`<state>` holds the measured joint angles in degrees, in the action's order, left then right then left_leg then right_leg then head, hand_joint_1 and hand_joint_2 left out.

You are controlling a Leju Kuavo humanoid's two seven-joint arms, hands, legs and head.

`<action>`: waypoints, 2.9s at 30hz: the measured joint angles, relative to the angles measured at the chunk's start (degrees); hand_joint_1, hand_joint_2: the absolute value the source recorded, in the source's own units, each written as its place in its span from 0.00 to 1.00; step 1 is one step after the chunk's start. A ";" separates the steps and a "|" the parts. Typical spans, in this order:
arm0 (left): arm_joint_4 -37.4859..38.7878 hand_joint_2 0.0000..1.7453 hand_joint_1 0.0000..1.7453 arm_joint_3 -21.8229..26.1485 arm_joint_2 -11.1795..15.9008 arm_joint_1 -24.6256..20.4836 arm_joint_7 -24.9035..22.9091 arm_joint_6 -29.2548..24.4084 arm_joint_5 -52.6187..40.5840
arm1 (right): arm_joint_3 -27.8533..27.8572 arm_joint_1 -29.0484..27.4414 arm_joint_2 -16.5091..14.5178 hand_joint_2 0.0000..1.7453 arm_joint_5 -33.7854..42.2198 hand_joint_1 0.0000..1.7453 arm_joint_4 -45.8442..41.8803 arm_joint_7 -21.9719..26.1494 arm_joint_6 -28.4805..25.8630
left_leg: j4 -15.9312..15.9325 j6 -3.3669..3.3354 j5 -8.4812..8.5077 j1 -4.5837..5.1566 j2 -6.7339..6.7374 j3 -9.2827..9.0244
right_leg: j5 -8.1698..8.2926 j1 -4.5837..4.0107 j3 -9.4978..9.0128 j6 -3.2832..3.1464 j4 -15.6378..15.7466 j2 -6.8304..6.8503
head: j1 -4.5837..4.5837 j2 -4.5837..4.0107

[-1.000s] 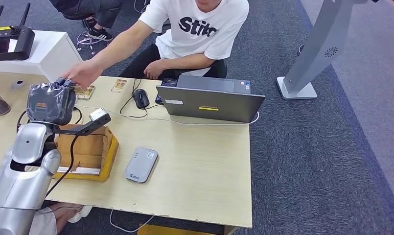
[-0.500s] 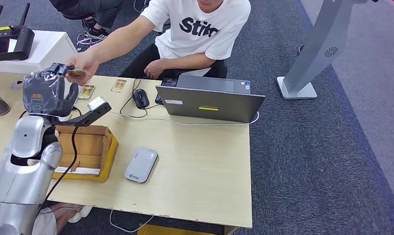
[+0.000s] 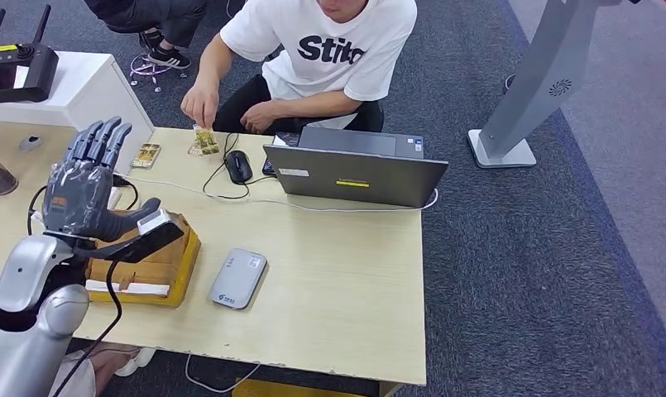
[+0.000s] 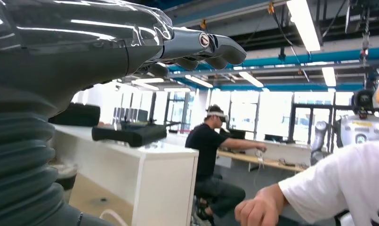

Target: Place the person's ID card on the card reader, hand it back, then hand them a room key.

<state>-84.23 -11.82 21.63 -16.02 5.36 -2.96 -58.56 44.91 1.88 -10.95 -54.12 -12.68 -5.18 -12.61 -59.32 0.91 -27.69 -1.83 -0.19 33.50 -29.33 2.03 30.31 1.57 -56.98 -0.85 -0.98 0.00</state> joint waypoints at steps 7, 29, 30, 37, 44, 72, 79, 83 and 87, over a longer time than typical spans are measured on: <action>-7.00 1.00 0.00 1.04 2.00 12.17 0.28 -1.10 1.01 | 1.81 -0.03 -0.45 1.00 -0.62 0.00 -0.01 0.18 -0.08 | 0.01 0.01 -0.01 0.00 -0.02 0.00 | -0.03 0.01 -0.02 0.02 0.03 0.07 | -0.02 0.00; -14.39 1.00 0.00 9.13 -3.30 28.16 2.02 -5.92 4.22 | 4.40 -0.03 -1.00 1.00 -2.39 0.00 -0.05 0.26 -0.06 | 0.01 0.01 -0.01 0.00 -0.06 0.00 | -0.02 0.00 -0.03 0.01 0.03 0.10 | -0.08 0.00; -14.48 1.00 0.00 9.25 -3.44 28.35 2.05 -5.91 4.22 | 4.47 -0.03 -1.01 1.00 -2.44 0.00 -0.06 0.31 -0.02 | 0.01 0.01 -0.01 0.00 -0.06 0.00 | -0.02 0.00 -0.03 0.01 0.03 0.10 | -0.07 0.00; -14.78 1.00 0.00 9.81 -4.32 28.82 2.16 -5.90 4.22 | 4.69 0.00 -1.01 1.00 -2.62 0.00 -0.09 0.62 0.07 | 0.01 0.01 -0.01 0.00 -0.08 0.00 | -0.02 0.00 -0.04 0.01 0.03 0.11 | -0.08 0.00; -14.95 1.00 0.00 10.08 -4.65 28.98 2.16 -5.90 4.20 | 4.71 0.00 -1.01 1.00 -2.74 0.00 -0.11 0.54 0.09 | 0.01 0.01 -0.01 0.00 -0.09 0.00 | -0.02 0.00 -0.04 0.01 0.03 0.11 | -0.09 0.00; -14.17 1.00 0.00 10.62 -2.07 29.22 -5.97 -0.37 -4.93 | 5.32 0.09 -1.14 1.00 -4.55 0.00 -0.26 -0.92 1.20 | 0.02 0.01 -0.01 -0.01 -0.08 0.00 | -0.02 -0.01 -0.02 0.01 0.03 0.11 | -0.08 0.00; -12.82 1.00 0.00 10.60 0.12 29.04 -7.37 3.72 -3.80 | 6.14 0.11 -1.16 1.00 -4.85 0.00 -0.28 -1.27 1.74 | 0.02 0.01 -0.01 -0.01 -0.08 0.00 | -0.02 -0.01 -0.02 0.01 0.03 0.10 | -0.08 0.00; -11.62 1.00 0.00 10.57 1.60 28.85 -7.56 6.25 -1.51 | 6.28 0.12 -1.16 1.00 -5.52 0.00 -0.31 -1.30 2.04 | 0.02 0.01 -0.01 -0.01 -0.08 -0.01 | -0.02 -0.01 -0.01 0.01 0.03 0.10 | -0.08 0.00; -10.24 1.00 0.00 10.55 2.85 28.71 -7.17 8.36 1.14 | 6.30 0.14 -1.16 1.00 -6.11 0.00 -0.31 -1.29 2.00 | 0.02 0.01 -0.01 -0.01 -0.08 -0.01 | -0.02 -0.01 -0.01 0.01 0.03 0.10 | -0.09 0.00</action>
<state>-94.47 -1.27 24.48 12.69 -1.81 5.40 -57.42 51.21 2.02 -12.11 -60.23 -12.98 -6.47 -10.61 -59.30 0.92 -27.70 -1.84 -0.26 33.49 -29.36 2.03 30.30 1.59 -56.96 -0.75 -1.07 0.00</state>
